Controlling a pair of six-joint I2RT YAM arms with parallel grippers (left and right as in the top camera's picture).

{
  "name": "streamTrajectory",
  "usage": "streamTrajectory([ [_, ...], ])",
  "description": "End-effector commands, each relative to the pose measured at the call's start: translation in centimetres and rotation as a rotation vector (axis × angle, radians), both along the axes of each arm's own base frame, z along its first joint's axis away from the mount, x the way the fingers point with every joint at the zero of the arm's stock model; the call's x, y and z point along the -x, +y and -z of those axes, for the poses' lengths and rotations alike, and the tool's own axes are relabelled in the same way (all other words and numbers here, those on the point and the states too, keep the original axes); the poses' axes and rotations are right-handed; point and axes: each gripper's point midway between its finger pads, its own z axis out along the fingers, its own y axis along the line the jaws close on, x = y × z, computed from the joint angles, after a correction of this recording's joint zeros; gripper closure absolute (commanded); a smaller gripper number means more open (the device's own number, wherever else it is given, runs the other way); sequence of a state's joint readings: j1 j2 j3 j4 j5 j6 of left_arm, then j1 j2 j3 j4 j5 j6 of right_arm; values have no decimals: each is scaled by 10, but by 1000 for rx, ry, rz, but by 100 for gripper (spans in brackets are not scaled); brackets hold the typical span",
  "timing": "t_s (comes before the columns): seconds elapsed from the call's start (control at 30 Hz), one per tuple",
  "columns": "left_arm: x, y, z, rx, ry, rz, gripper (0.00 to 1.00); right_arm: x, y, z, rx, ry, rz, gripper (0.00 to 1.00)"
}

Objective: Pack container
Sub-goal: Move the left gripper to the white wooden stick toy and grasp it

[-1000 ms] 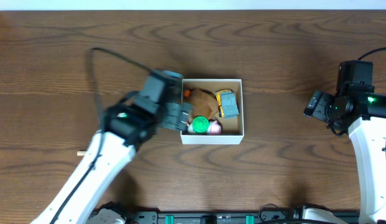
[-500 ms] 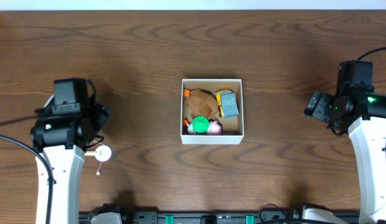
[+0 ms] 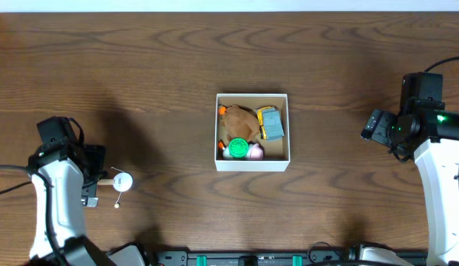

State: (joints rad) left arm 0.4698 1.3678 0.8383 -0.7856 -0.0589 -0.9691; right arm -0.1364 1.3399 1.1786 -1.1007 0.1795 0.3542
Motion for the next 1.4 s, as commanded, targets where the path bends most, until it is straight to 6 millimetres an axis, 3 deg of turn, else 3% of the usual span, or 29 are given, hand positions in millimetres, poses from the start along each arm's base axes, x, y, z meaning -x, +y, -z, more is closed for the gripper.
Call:
streamTrajectory([
  [0.0, 2, -1, 17, 44, 43, -18, 2, 3, -3, 3, 9, 17, -4, 6],
  [0.33, 0, -2, 58, 96, 146, 80, 2, 3, -3, 3, 10, 20, -7, 6],
  [0.7, 0, -2, 80, 122, 193, 94, 0, 3, -3, 3, 9, 21, -7, 6],
  [0.73, 1, -2, 81, 124, 197, 94, 4, 3, -3, 3, 9, 21, -7, 6],
  [0.8, 2, -3, 83, 127, 202, 94, 23, 3, -3, 3, 10, 21, -7, 6],
  [0.9, 2, -3, 83, 127, 202, 94, 36, 3, -3, 3, 9, 21, -7, 6],
  [1.07, 3, -3, 83, 130, 208, 94, 38, 4, -3, 3, 9, 21, -7, 6],
  [1.37, 6, -5, 82, 138, 221, 94, 52, 3, -3, 3, 9, 21, -7, 6],
])
